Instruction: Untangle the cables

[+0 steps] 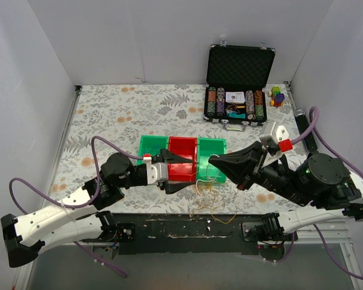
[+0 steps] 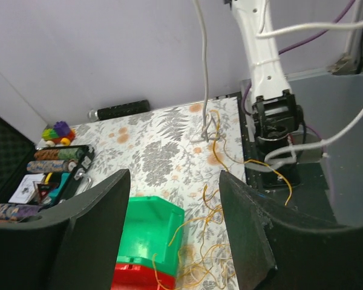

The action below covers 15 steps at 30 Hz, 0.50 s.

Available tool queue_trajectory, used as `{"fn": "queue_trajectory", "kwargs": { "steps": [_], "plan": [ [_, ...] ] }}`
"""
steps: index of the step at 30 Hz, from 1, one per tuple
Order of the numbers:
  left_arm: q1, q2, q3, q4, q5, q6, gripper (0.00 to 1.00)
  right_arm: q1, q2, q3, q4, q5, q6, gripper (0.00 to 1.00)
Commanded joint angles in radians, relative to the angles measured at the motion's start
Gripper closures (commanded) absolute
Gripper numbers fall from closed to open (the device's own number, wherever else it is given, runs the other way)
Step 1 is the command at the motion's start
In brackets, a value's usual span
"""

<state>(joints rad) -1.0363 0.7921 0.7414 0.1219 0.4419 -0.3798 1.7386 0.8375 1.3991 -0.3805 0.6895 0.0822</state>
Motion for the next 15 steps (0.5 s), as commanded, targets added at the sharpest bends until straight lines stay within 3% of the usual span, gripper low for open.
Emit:
{"fn": "queue_trajectory", "kwargs": {
  "steps": [1, 3, 6, 12, 15],
  "plan": [
    [0.001, 0.006, 0.030, 0.045, 0.113, -0.086, 0.36, 0.021, 0.014, -0.005, 0.084, -0.033, 0.005, 0.99],
    [0.001, 0.012, 0.041, 0.056, 0.135, -0.097, 0.24, 0.021, 0.018, -0.009, 0.084, -0.039, 0.011, 0.99],
    [0.001, 0.024, 0.062, 0.065, 0.150, -0.106, 0.18, 0.022, 0.028, -0.020, 0.094, -0.053, 0.017, 0.99],
    [0.001, 0.044, 0.110, 0.108, 0.205, -0.217, 0.16, 0.019, 0.051, -0.029, 0.098, -0.070, 0.024, 0.99],
    [0.001, 0.056, 0.134, 0.125, 0.271, -0.290, 0.24, 0.021, 0.066, -0.032, 0.101, -0.071, 0.027, 0.99]
  ]
}}
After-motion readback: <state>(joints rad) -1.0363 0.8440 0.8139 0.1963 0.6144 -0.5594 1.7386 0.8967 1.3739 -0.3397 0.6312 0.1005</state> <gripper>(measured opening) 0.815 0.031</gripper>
